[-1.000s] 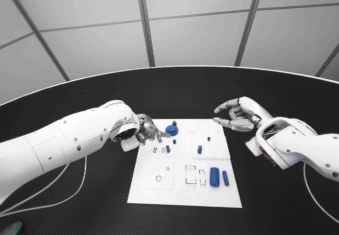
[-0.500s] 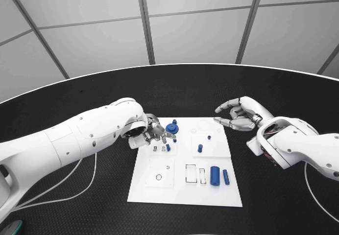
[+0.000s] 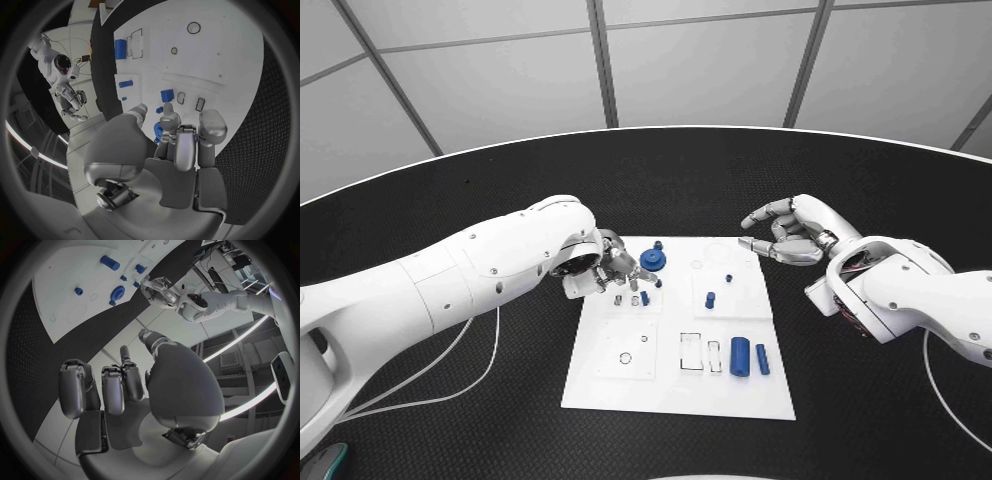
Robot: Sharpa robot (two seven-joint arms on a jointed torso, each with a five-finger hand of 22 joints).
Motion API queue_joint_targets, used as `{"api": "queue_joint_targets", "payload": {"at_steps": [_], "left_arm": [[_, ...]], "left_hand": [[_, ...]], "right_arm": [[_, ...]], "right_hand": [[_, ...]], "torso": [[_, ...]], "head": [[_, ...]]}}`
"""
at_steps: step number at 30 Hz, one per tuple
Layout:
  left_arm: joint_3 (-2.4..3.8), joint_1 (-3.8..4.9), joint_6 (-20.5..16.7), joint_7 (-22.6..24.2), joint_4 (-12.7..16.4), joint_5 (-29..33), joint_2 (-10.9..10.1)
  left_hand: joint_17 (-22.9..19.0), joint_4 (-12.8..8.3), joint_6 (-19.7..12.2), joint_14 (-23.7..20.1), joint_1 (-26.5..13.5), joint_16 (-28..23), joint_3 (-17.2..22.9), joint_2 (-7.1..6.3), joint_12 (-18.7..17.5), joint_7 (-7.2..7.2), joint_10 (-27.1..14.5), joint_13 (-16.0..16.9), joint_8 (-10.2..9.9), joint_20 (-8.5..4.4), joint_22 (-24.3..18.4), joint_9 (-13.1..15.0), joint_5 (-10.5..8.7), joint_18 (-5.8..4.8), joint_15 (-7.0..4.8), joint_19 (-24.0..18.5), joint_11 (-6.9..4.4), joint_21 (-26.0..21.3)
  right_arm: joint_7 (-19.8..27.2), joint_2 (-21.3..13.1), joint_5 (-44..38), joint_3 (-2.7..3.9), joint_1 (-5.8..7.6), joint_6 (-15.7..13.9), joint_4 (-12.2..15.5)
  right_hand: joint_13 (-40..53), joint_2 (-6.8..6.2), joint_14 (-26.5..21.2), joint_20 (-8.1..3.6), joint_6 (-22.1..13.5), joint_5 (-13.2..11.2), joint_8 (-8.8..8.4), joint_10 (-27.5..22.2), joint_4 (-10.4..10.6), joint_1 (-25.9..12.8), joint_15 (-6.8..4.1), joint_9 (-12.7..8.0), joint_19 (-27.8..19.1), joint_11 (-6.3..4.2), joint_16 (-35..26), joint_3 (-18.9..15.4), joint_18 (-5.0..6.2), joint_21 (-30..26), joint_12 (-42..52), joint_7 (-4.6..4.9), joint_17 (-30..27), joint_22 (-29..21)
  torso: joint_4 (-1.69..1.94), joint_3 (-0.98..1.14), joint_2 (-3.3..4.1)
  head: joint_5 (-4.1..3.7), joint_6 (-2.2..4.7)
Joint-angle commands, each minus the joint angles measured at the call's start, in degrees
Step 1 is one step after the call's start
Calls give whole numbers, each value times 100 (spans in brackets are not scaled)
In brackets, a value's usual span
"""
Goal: Assemble the parts on the task board
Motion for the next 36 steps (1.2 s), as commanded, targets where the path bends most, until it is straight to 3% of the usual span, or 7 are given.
{"api": "queue_joint_targets", "payload": {"at_steps": [1,20,36], "left_arm": [[0,0,38,-6,-28,-10,16],[-3,-6,155,-27,-294,-78,185],[-46,-14,246,-69,-401,-80,288]], "left_hand": [[784,-3,6,399,-14,13,-38,58,14,-33,41,9,31,-1,5,8,-17,-104,-36,39,-4,36],[784,-4,10,399,18,13,-42,71,36,-41,53,26,54,-5,51,32,-15,-111,-42,57,-11,62],[783,-7,5,399,40,12,-43,74,45,-43,55,33,63,-7,71,45,-14,-114,-44,64,-13,76]], "right_arm": [[-4,7,0,0,0,2,-7],[-33,51,0,0,0,22,-33],[-40,73,0,0,0,26,-37]], "right_hand": [[838,5,553,-51,37,42,33,9,29,-43,-40,-8,315,-44,-17,-6,22,-29,40,8,1386,904],[834,8,553,-53,39,51,34,7,30,-37,-41,-9,316,-45,-16,-4,21,-29,36,7,1387,905],[838,13,553,-55,42,61,36,12,31,-27,-44,-11,315,-47,-18,0,22,-32,40,6,1384,902]], "torso": [[-2,6,-3],[-5,9,7],[-1,17,13]], "head": [[0,-17],[19,-45],[14,-86]]}}
